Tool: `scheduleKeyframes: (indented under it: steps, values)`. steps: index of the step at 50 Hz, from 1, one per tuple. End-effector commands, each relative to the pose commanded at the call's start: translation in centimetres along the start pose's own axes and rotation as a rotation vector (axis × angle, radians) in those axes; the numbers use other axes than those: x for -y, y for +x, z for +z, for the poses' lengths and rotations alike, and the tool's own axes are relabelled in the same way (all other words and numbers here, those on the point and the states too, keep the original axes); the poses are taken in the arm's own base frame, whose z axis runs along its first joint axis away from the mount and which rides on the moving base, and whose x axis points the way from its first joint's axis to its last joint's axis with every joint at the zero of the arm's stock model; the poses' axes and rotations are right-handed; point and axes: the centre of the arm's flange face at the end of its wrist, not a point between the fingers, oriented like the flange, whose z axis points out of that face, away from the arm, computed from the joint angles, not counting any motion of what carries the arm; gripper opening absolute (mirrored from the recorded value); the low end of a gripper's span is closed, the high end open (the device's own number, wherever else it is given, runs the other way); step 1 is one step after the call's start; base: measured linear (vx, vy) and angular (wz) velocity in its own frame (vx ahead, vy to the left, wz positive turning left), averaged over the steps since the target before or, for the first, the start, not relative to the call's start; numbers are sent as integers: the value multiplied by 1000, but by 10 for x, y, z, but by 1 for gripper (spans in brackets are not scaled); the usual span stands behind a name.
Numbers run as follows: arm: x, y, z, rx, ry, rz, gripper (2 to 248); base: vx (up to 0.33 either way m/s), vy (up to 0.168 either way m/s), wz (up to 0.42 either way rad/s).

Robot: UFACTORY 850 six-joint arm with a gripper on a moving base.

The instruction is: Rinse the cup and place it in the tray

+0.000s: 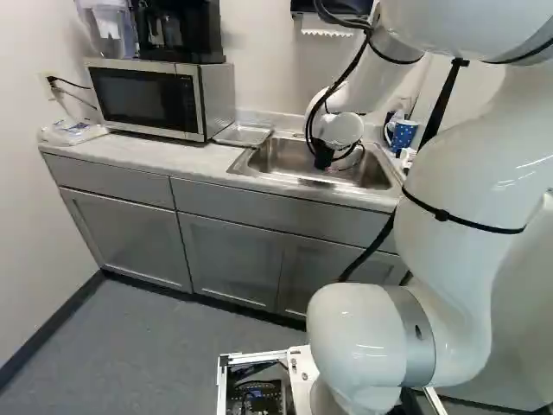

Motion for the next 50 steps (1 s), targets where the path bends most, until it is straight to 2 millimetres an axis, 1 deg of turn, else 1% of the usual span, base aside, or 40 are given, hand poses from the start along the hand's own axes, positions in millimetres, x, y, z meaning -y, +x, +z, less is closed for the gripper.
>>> scheduleKeyframes:
  steps: [50]
  values:
    - [0,0,0,0,0,0,126,0,0,0]
